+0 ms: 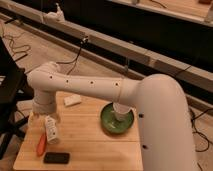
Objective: Place the pepper in the ceramic cup
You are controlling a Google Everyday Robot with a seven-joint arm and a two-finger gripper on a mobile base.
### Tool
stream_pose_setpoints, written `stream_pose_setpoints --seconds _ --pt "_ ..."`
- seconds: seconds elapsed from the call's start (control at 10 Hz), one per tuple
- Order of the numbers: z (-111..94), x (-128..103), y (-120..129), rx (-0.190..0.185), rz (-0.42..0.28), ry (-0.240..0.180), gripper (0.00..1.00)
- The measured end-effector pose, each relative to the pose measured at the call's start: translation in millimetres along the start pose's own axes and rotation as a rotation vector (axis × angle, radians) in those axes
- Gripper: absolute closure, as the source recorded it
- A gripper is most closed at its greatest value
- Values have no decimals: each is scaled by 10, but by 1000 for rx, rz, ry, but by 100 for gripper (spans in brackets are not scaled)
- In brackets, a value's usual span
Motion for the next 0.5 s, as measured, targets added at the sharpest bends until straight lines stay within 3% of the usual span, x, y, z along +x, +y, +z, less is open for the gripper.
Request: stream_pose_setpoints --seconds 0.5 --pt "-13 24 11 -5 2 7 27"
